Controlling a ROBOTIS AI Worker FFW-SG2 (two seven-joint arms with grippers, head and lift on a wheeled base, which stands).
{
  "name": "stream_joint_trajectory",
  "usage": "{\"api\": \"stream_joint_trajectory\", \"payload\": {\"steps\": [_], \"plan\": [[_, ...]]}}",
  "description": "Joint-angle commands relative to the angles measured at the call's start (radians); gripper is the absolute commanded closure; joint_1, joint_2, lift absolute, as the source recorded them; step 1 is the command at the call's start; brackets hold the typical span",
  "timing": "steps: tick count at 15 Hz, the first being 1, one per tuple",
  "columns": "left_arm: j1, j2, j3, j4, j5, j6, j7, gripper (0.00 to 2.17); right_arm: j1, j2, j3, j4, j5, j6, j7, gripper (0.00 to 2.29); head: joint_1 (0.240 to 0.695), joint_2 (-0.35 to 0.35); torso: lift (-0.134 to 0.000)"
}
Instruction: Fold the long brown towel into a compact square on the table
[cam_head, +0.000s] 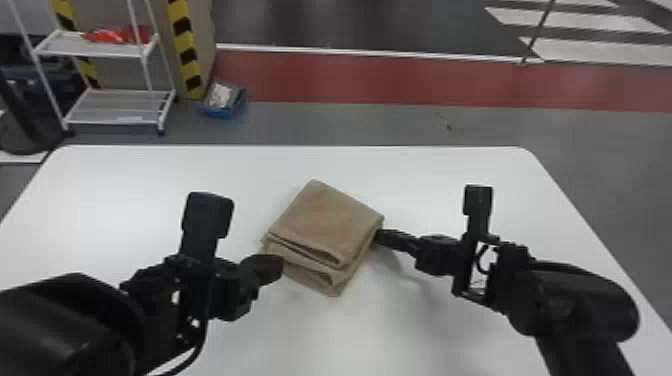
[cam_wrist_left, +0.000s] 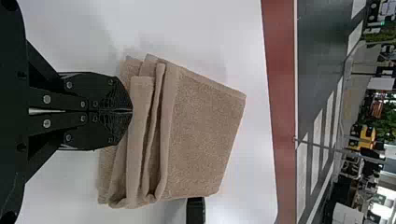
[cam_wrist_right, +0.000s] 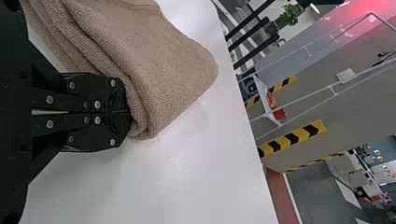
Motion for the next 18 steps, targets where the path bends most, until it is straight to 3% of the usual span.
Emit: {"api": "stream_joint_trajectory", "payload": {"steps": [1, 4, 9, 12, 18], "plan": [[0.03, 0.008, 0.022, -0.051, 0.006, 0.011, -0.004, 2.0, -0.065, 0.002, 0.023, 0.064, 0.008, -0.009, 0.0, 2.19, 0.695, -0.093, -0.128], [0.056, 0.026, 0.05, -0.081, 0.01, 0.011, -0.006, 2.0, -0.123, 0.005, 0.052, 0.123, 0.024, -0.052, 0.0, 2.19, 0.695, -0.08, -0.128], [0.053, 0.031, 0.05, -0.091, 0.023, 0.011, -0.006, 2.0, -0.253, 0.005, 0.109, 0.245, 0.07, -0.089, 0.0, 2.19, 0.695, -0.058, -0.128], [0.047, 0.029, 0.047, -0.083, 0.023, 0.011, -0.006, 2.0, -0.249, 0.008, 0.109, 0.258, 0.081, -0.104, 0.005, 2.19, 0.695, -0.05, -0.128], [0.044, 0.031, 0.043, -0.081, 0.026, 0.011, -0.006, 2.0, -0.091, -0.025, -0.02, 0.063, 0.027, -0.086, 0.017, 2.19, 0.695, -0.088, -0.128]]}}
